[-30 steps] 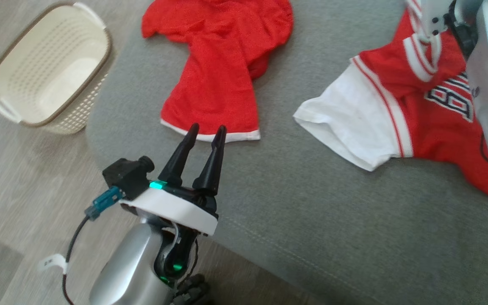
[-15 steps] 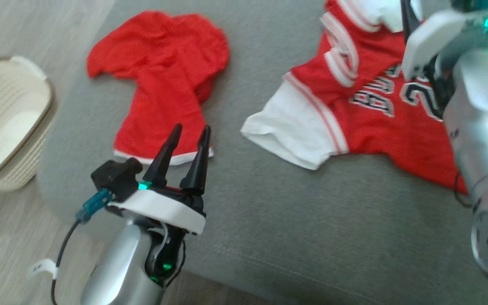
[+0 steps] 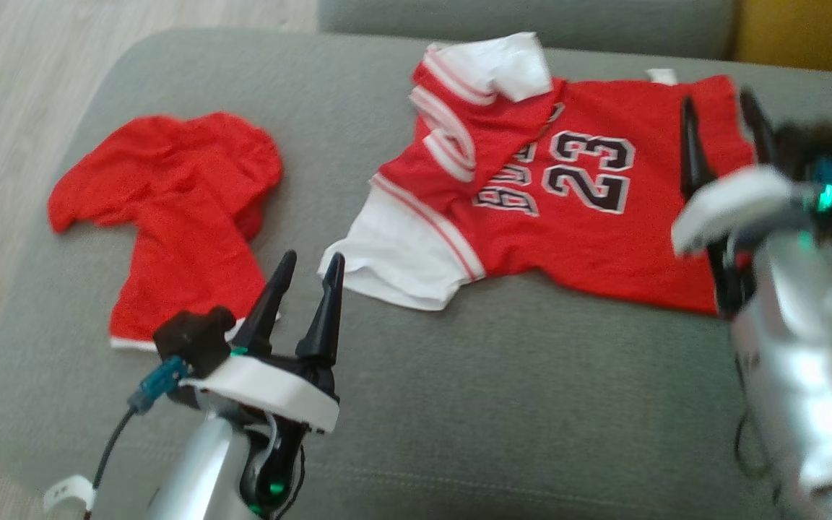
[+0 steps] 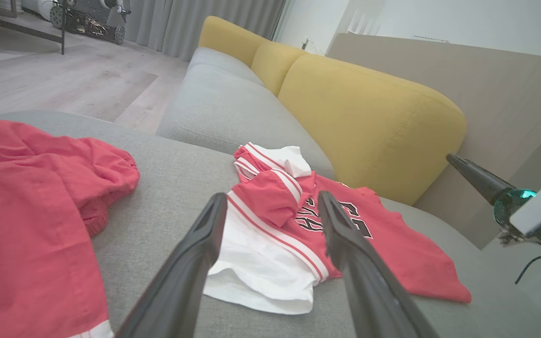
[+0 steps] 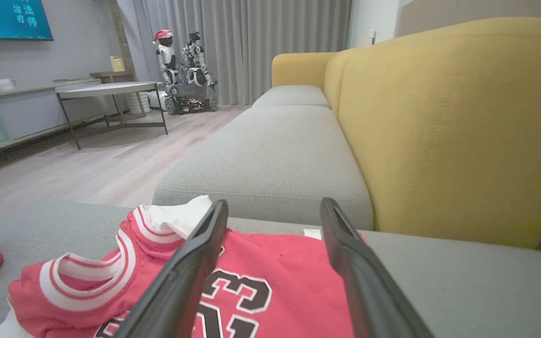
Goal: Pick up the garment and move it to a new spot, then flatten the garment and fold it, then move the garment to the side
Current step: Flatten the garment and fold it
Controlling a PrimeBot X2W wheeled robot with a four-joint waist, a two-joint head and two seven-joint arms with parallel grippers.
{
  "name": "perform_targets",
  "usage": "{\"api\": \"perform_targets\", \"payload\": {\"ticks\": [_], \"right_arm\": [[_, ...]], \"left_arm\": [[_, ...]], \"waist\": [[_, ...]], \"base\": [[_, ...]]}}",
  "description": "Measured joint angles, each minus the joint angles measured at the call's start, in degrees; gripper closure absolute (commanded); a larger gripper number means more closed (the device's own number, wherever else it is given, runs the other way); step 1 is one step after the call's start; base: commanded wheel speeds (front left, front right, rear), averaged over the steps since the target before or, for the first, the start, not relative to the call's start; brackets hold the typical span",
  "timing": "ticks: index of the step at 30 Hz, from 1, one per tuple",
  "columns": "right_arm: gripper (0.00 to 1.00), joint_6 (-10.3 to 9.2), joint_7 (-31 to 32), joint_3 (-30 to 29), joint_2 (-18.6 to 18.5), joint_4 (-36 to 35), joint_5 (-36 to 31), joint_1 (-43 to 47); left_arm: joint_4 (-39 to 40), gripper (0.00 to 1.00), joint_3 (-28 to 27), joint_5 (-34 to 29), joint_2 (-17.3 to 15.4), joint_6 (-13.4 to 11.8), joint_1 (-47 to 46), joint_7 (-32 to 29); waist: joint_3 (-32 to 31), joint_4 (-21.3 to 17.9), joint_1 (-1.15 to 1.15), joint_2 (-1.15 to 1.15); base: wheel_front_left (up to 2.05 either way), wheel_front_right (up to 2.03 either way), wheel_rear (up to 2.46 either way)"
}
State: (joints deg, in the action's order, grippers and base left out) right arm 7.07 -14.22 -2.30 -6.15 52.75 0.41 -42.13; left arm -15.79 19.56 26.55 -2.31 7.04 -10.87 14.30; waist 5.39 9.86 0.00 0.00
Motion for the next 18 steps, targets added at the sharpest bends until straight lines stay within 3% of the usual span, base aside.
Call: {"api": "perform_targets", "payload": {"ticks": [10, 18], "right_arm": [[0.0, 0.0, -0.1, -0.51, 2.4, -21.61, 5.58, 23.09], [0.0, 0.0, 0.02, -0.7, 2.93, -27.73, 6.24, 26.78]], "left_arm": [[-1.89, 0.0, -1.02, -1.03, -0.02, -0.45, 2.03, 0.0], [-4.42, 0.0, -3.6, -2.23, -0.01, -0.85, 1.94, 0.0]], "waist": [[-1.55, -6.0, 0.0, 0.0], [-0.17, -7.78, 0.0, 0.0]], "base": [[0.0, 0.0, 0.0], [0.0, 0.0, 0.0]]}}
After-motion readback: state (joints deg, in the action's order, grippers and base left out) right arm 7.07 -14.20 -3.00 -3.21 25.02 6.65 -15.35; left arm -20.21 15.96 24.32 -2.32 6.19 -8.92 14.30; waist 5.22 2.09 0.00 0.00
